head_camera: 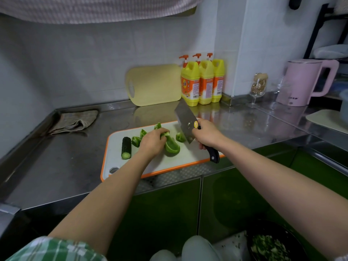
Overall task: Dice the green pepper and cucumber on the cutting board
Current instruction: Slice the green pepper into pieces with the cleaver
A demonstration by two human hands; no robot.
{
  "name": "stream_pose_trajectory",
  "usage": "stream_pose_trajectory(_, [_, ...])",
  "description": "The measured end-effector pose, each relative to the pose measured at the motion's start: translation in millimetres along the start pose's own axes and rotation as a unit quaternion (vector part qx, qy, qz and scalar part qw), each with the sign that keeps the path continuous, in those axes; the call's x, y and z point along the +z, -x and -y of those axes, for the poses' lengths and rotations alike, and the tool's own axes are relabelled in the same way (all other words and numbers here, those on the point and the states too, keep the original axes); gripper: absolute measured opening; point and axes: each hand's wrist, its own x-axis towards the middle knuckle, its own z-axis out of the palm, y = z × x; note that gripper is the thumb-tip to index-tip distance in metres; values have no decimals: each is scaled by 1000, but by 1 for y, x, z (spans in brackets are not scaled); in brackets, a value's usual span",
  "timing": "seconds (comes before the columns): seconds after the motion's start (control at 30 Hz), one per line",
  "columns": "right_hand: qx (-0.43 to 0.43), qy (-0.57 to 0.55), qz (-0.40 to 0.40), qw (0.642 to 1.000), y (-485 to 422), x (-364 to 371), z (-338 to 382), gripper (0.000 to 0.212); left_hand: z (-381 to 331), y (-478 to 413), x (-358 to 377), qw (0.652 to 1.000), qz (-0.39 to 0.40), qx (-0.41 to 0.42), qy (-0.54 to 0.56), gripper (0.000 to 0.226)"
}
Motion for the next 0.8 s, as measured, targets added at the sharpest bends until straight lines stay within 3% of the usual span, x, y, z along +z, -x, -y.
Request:
stream_pose_trajectory(0.27, [16, 59, 71, 996, 13, 1, -1, 15, -19, 4, 17, 998, -3, -67, -20, 72])
stream_pose_trajectory(0.47, [-3, 72, 44, 996, 15, -3, -3, 16, -23, 6, 14, 997, 3, -77, -5, 48])
stream_pose_trajectory(0.53, [-26, 74, 21, 997, 16, -6, -1, 18, -23, 5, 8, 996, 2, -91, 14, 52])
stream_pose_trajectory(0.67, [-58, 157, 64, 984, 20, -8, 7, 8, -27, 6, -1, 990, -3, -112, 85, 67])
stream_pose_trajectory(0.8, [-68, 248, 67, 964, 22, -5, 8, 18, -28, 5, -5, 985, 3, -116, 130, 71])
